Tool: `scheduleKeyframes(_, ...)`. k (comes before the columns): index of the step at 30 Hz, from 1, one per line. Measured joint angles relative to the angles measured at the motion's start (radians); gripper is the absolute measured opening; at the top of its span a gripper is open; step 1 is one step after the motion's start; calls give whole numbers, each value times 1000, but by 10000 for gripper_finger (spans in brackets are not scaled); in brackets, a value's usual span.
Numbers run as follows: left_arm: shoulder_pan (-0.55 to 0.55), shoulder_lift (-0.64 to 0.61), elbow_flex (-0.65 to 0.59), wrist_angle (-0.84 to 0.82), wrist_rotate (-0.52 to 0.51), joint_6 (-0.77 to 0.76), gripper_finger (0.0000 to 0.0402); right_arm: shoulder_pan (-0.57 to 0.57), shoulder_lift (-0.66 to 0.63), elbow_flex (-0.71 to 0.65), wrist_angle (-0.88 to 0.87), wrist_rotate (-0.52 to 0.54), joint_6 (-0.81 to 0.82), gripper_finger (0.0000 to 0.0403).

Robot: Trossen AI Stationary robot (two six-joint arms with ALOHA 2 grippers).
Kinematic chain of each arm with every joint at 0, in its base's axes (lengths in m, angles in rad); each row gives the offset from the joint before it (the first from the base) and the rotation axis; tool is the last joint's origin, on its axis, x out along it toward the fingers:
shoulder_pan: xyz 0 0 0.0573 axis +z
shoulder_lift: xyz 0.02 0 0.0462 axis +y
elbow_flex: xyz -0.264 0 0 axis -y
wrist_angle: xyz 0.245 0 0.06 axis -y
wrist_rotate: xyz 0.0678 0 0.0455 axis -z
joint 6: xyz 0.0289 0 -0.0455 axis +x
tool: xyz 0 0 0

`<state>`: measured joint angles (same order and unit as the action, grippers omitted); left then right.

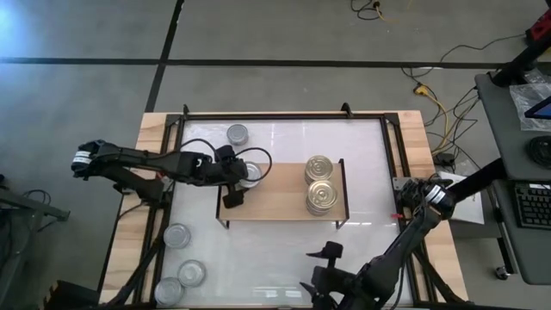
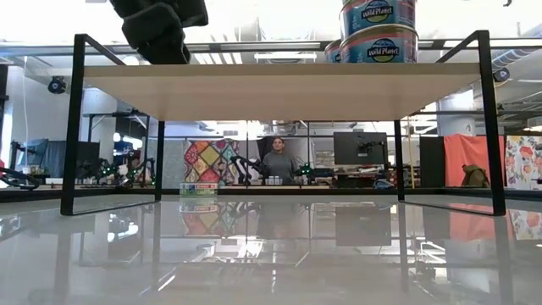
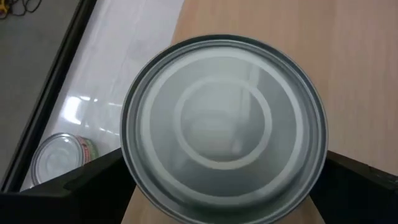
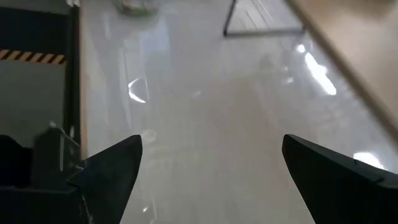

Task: Stack canned seafood by type on shelf
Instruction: Put the green tuna can on the shelf

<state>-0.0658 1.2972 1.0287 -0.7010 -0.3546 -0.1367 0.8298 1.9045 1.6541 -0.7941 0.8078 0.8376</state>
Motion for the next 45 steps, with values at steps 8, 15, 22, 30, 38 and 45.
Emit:
scheduleKeyframes(8, 5, -2, -10, 8, -3, -20, 396, -104, 0, 175, 19, 14, -417, 379)
scheduleKeyframes(15, 5, -2, -10, 8, -3, -28, 396, -213, 0, 365, 14, -10, -775, 379)
scheduleKeyframes(22, 5, -2, -11, 30, 14, -29, 396, -389, 0, 520, -33, -243, -896, 379)
scheduleKeyframes(30, 5, -2, -20, 72, 5, -29, 396, -597, 0, 591, -232, -418, -920, 360)
scheduleKeyframes(38, 4, -2, -35, 79, 3, -50, 396, -742, -15, 588, -327, -553, -948, 267)
scheduleKeyframes(45, 4, -2, -36, 106, 1, -48, 396, -828, -17, 555, -296, -726, -1040, 195)
